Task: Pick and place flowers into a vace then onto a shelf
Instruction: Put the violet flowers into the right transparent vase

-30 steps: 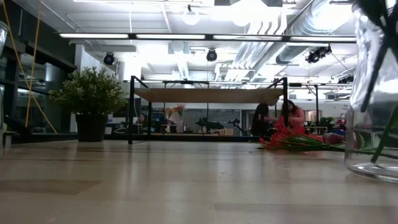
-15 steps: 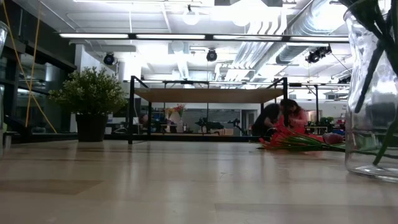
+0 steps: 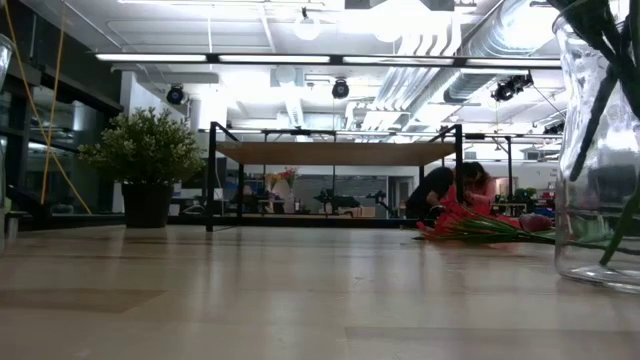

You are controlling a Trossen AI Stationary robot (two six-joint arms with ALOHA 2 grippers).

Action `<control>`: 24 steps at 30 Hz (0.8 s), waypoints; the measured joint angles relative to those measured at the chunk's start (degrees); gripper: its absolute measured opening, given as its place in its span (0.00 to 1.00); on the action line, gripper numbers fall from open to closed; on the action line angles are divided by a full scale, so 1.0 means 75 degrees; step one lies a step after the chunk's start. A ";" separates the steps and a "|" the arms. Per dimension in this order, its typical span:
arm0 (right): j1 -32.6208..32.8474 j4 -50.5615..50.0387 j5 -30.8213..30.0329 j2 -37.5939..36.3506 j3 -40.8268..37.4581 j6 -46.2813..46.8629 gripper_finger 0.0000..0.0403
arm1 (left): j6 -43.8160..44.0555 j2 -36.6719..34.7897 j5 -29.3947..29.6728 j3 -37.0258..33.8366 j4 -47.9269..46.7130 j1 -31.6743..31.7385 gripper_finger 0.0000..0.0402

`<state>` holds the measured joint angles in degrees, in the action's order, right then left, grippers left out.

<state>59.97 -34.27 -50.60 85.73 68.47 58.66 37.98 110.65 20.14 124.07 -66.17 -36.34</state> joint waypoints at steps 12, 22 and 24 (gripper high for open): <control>0.0008 -0.0167 0.0372 0.0000 0.0000 0.0374 0.73 | 0.0000 0.0000 0.0000 0.0000 0.0001 0.0000 0.61; 0.0092 -0.0471 0.0557 -0.0031 0.0000 0.0790 0.73 | 0.0000 0.0000 0.0000 0.0000 0.0000 0.0000 0.61; 0.0171 -0.0557 0.0613 -0.0122 0.0000 0.0948 0.73 | 0.0000 0.0000 0.0000 0.0000 0.0000 0.0000 0.61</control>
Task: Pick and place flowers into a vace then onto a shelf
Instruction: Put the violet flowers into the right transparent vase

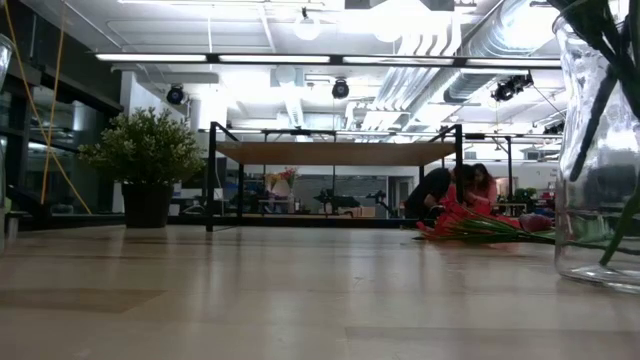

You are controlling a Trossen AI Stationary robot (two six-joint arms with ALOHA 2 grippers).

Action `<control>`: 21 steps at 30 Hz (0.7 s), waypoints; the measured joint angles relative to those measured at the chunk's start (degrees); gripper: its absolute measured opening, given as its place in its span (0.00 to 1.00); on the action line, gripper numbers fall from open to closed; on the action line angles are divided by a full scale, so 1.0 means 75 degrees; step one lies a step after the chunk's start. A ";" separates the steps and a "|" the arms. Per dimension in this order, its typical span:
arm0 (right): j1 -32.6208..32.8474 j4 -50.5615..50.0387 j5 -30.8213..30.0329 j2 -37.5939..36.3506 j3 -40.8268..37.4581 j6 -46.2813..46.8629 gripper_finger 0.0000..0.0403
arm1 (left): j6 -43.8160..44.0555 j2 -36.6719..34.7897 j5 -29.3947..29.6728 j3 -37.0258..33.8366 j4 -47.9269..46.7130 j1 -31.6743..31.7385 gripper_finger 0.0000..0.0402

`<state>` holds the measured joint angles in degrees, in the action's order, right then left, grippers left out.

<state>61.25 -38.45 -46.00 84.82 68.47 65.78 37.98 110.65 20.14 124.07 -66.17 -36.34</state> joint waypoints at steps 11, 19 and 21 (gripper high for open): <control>0.0364 -0.0289 0.0306 -0.0324 0.0006 0.0462 0.73 | 0.0000 0.0000 0.0000 0.0000 0.0000 0.0000 0.61; 0.0411 -0.0465 0.0656 -0.0321 0.0006 0.0735 0.73 | 0.0006 0.0000 -0.0003 0.0000 0.0001 0.0000 0.61; 0.0411 -0.0537 0.0842 -0.0321 0.0006 0.0849 0.73 | 0.0006 0.0000 0.0000 0.0000 0.0003 0.0000 0.61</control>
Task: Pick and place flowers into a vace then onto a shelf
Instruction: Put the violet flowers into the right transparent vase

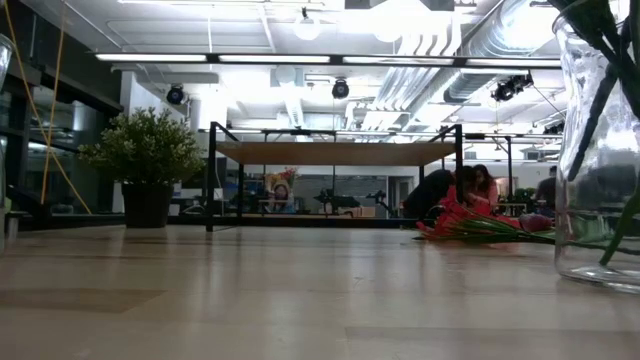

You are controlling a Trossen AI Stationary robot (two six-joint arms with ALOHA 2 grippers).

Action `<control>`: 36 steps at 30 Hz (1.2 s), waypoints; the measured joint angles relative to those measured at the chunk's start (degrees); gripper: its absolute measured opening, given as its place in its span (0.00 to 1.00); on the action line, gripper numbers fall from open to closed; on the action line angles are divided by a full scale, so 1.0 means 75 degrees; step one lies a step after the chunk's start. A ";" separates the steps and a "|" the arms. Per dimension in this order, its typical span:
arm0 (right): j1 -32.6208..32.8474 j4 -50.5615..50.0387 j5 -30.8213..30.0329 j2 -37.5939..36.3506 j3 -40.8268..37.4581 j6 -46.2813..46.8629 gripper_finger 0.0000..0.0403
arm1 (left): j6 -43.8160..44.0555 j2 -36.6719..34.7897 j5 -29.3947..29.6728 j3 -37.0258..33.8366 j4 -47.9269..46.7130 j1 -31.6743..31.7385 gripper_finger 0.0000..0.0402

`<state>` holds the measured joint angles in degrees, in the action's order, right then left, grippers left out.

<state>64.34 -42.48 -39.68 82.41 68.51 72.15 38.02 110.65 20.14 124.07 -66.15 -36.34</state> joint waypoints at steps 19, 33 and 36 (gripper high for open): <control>0.0143 -0.0105 0.0131 -0.0263 0.0000 0.0177 0.73 | 0.0000 0.0000 -0.0003 0.0000 0.0000 0.0000 0.61; 0.0146 -0.0251 0.0767 -0.0289 0.0000 0.0582 0.73 | 0.0000 0.0000 -0.0003 0.0000 0.0000 0.0000 0.61; 0.0184 -0.0253 0.0764 -0.0291 0.0000 0.0585 0.73 | 0.0000 0.0000 -0.0003 -0.0003 0.0000 0.0000 0.61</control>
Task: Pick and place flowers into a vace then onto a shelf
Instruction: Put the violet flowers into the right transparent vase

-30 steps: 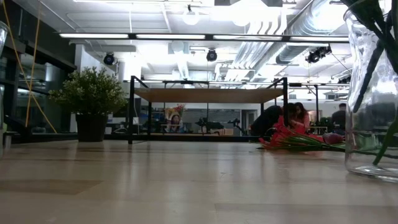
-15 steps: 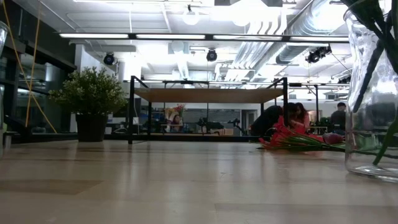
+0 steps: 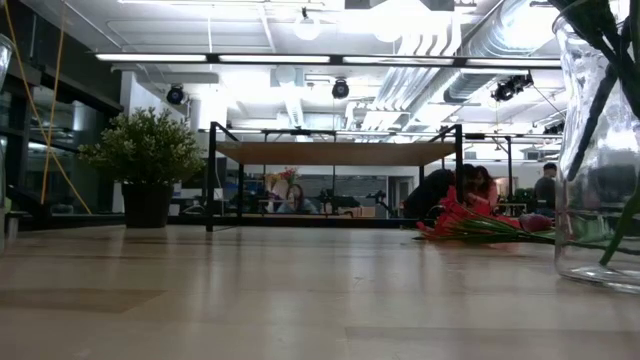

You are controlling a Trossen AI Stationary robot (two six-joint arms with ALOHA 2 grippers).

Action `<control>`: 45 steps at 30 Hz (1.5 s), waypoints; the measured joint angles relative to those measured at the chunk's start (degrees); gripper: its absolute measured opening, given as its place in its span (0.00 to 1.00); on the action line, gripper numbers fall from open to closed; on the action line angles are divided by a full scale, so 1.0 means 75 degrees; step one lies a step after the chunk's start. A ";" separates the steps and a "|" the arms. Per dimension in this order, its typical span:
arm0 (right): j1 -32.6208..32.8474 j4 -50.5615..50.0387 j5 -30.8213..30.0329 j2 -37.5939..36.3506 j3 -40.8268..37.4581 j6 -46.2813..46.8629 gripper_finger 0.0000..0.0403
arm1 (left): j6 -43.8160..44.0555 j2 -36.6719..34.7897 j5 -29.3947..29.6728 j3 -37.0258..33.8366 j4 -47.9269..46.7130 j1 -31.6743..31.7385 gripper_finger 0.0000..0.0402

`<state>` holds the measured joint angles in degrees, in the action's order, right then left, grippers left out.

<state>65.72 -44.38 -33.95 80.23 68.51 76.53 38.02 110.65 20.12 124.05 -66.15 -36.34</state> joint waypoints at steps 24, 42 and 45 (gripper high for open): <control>0.0464 -0.0214 0.0351 -0.0248 0.0000 0.0739 0.73 | 0.0000 0.0000 -0.0009 0.0002 -0.0002 0.0000 0.61; 0.1006 -0.0042 0.0363 -0.1196 0.0000 0.0737 0.73 | 0.0000 0.0000 -0.0022 0.0002 0.0000 0.0000 0.61; 0.1111 0.0216 0.0256 -0.1423 0.0000 0.0567 0.73 | 0.0003 0.0000 -0.0032 0.0000 0.0000 0.0000 0.61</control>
<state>74.05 -42.76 -32.03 69.56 68.51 80.78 38.04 110.65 19.88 124.05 -66.15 -36.34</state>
